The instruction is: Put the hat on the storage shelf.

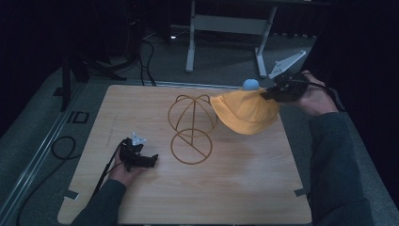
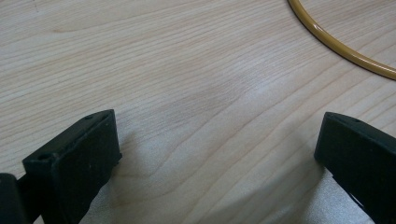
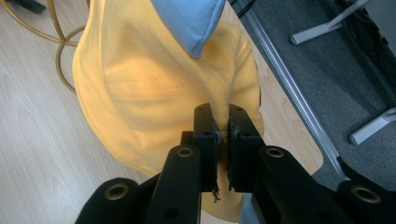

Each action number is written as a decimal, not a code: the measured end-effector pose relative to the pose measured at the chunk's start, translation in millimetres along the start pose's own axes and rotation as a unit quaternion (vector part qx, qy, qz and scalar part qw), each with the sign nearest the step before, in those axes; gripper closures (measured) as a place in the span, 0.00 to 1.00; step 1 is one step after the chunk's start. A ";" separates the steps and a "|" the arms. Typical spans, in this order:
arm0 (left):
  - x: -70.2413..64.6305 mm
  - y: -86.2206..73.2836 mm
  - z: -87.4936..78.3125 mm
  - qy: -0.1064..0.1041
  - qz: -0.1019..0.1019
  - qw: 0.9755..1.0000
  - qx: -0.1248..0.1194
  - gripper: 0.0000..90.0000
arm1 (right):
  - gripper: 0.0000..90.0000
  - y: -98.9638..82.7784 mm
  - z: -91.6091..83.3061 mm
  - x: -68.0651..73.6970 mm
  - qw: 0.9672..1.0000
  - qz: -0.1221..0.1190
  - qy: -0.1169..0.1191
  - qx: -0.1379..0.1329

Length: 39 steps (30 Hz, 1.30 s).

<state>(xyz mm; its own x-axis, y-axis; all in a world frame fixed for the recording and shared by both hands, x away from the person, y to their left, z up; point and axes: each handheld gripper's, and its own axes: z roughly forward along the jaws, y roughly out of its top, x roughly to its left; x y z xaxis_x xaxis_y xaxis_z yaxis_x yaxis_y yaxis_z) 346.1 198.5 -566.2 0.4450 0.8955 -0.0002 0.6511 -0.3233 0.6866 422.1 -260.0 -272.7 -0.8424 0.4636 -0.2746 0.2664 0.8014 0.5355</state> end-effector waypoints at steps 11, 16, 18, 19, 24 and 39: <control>0.1 0.0 0.0 0.000 0.001 1.000 0.000 0.00 | 0.94 13.1 -1.5 3.2 1.000 -0.003 0.007 -0.022; 0.2 0.1 -0.1 0.000 0.001 1.000 0.001 0.00 | 0.94 19.9 -2.9 4.2 0.999 -0.008 0.011 -0.032; 0.2 0.1 -0.1 0.000 0.001 1.000 0.001 0.00 | 0.94 22.4 -4.3 5.1 0.999 -0.010 0.013 -0.036; 0.1 0.1 -0.1 0.000 0.000 1.000 0.000 0.00 | 0.94 23.6 -5.1 5.6 0.999 -0.011 0.014 -0.037; 0.1 0.1 -0.1 0.000 0.000 1.000 0.000 0.00 | 0.94 28.8 -8.4 8.0 0.999 -0.014 0.015 -0.045; 0.1 0.1 -0.1 0.000 0.000 1.000 0.000 0.00 | 0.94 62.8 7.8 21.9 0.998 -0.036 0.028 -0.050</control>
<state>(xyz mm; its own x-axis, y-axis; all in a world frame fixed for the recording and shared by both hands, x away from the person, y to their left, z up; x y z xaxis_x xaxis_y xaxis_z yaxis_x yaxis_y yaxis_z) 346.1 198.6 -566.1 0.4451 0.8955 -0.0004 0.6513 -0.3234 0.6864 424.0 -196.6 -251.3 -0.8834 0.3817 -0.2718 0.1585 0.7892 0.5933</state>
